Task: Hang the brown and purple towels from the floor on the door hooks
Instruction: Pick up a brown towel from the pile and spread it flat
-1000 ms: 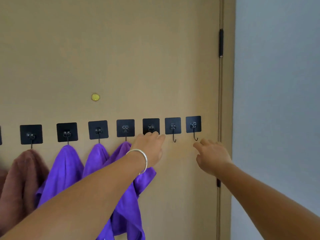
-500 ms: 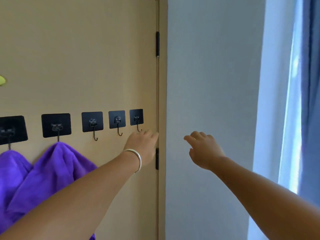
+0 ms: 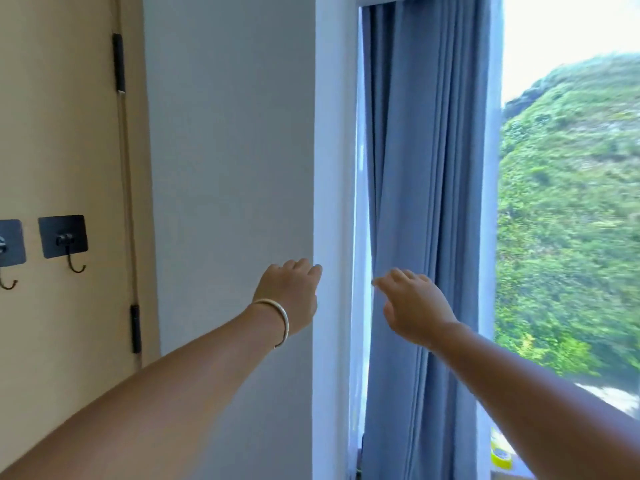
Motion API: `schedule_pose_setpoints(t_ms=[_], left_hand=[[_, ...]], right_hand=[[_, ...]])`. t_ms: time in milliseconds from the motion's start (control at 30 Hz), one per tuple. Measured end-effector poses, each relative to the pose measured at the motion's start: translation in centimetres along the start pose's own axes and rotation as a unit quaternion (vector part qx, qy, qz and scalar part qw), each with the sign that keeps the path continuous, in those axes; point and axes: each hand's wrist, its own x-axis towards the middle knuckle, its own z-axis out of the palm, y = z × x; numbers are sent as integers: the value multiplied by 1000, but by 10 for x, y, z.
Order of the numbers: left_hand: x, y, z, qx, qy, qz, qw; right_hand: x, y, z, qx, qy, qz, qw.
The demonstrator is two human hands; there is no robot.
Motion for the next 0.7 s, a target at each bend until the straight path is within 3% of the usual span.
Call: schedule_pose_setpoints(t_ms=[367,700], left_hand=[[65,207,-41,-132,42,141,980],[71,415,-127,-223,85,263,935]], right_hand=[[-161,169,-74,-131,-57,173,974],[-333,284,-177,-215,-75,316,921]])
